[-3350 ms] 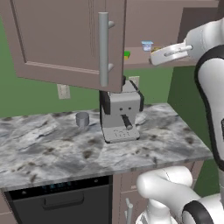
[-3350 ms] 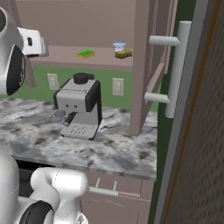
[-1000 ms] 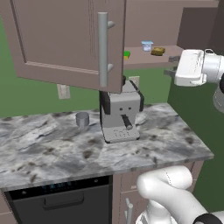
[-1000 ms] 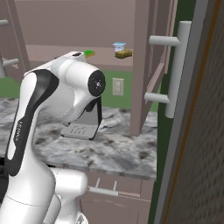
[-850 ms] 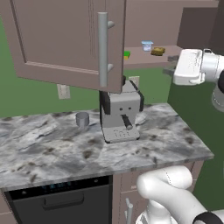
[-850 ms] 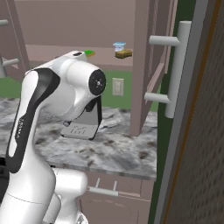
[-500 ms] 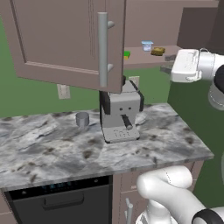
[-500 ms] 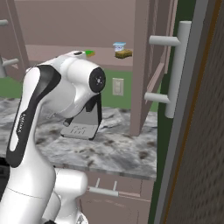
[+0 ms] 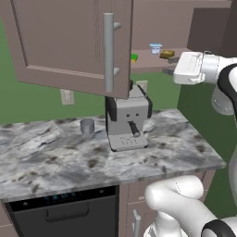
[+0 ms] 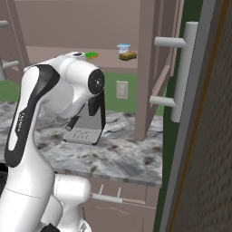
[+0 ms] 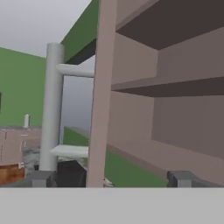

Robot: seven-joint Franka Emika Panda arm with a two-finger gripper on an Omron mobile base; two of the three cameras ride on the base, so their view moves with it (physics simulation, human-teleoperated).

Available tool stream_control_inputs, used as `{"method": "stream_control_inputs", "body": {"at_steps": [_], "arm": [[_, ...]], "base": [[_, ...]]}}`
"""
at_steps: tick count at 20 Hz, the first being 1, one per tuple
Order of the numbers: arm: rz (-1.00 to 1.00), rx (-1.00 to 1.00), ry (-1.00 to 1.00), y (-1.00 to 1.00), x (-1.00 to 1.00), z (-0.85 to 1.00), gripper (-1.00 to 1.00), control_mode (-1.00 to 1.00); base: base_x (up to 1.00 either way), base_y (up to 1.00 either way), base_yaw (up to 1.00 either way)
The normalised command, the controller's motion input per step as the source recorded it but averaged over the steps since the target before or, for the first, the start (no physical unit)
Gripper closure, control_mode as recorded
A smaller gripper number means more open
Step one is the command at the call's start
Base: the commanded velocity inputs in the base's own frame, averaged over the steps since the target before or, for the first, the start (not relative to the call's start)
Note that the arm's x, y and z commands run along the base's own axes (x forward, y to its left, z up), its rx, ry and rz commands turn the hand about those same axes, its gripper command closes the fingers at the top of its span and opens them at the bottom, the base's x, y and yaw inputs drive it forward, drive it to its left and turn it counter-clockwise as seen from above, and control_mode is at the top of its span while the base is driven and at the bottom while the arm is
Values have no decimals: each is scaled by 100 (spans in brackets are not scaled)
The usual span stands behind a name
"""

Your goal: Pick the sponge and sponge from the cabinet and place them on the counter.

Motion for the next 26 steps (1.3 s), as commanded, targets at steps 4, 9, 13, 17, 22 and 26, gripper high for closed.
{"method": "stream_control_inputs", "body": {"at_steps": [4, 9, 13, 17, 22, 26], "arm": [[0, 4, 0, 20, 16, 0, -100, -100], [0, 4, 0, 19, 21, 0, -100, -100], [0, 4, 0, 14, 29, 0, -100, -100], [0, 4, 0, 15, 25, 0, -100, -100], [0, 3, 0, 20, 13, 0, -100, -100], [1, 1, 0, 23, 3, 0, -100, -100]], "base": [[0, 0, 0], [0, 0, 0], [0, 0, 0], [0, 0, 0], [0, 0, 0], [0, 0, 0]]}}
